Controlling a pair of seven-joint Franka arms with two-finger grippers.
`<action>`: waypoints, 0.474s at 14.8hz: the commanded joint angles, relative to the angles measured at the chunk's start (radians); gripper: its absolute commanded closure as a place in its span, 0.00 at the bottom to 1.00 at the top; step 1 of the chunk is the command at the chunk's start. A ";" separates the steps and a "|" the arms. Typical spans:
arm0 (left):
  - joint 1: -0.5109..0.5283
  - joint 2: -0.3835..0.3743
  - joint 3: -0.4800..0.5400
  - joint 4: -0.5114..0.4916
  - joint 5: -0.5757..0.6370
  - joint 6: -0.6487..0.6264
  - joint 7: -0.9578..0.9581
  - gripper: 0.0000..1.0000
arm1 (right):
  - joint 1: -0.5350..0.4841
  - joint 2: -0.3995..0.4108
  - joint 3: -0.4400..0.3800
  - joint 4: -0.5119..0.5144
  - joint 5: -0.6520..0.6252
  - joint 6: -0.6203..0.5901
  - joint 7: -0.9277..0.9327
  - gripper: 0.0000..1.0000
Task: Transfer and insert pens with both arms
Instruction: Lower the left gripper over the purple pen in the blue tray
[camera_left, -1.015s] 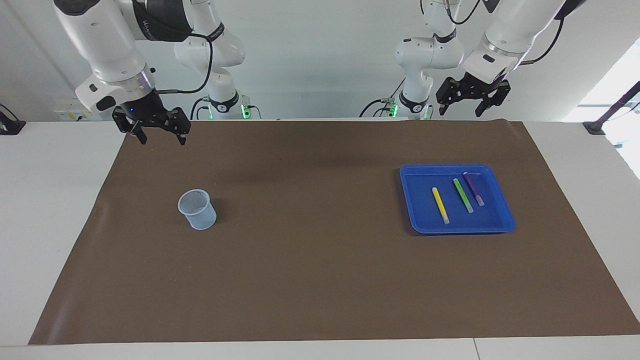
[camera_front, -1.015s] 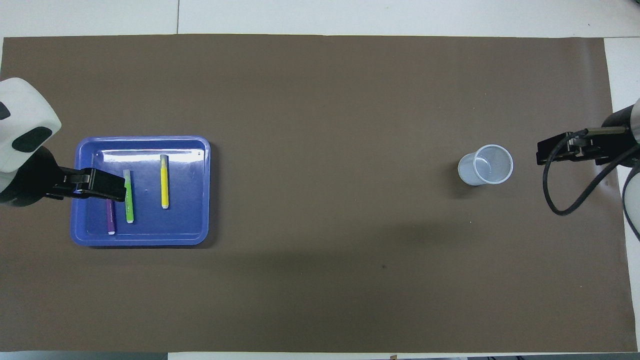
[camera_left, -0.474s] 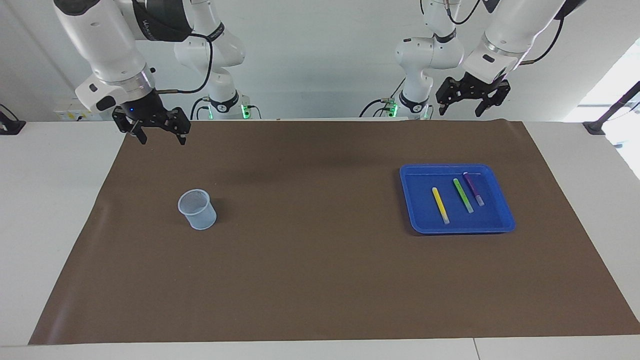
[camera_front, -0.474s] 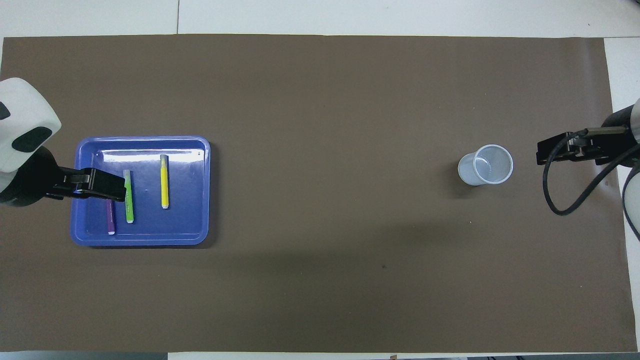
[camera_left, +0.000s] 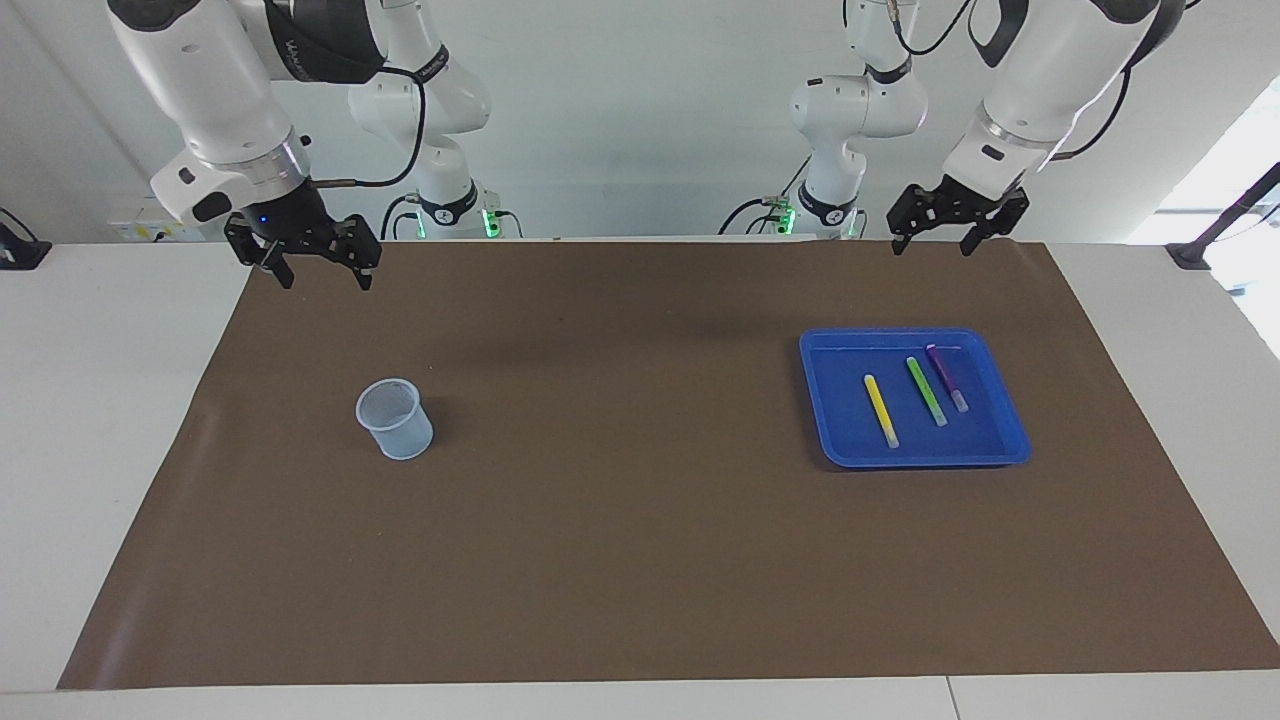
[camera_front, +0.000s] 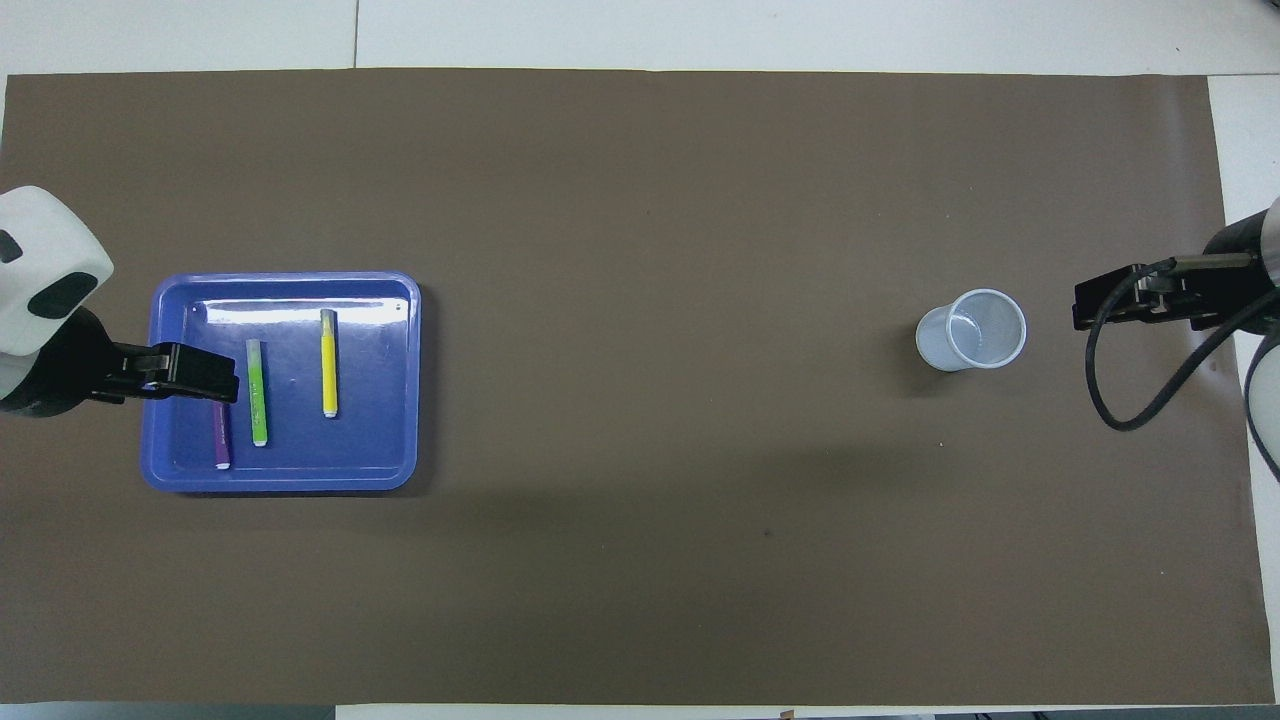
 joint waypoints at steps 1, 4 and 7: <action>0.103 -0.031 0.000 -0.182 -0.010 0.177 0.161 0.00 | -0.010 -0.013 0.002 -0.013 0.016 0.000 -0.022 0.00; 0.198 0.050 0.000 -0.266 -0.010 0.338 0.314 0.00 | -0.010 -0.013 0.002 -0.013 0.016 0.000 -0.022 0.00; 0.230 0.175 0.000 -0.266 -0.008 0.473 0.345 0.00 | -0.010 -0.013 0.002 -0.013 0.016 0.000 -0.022 0.00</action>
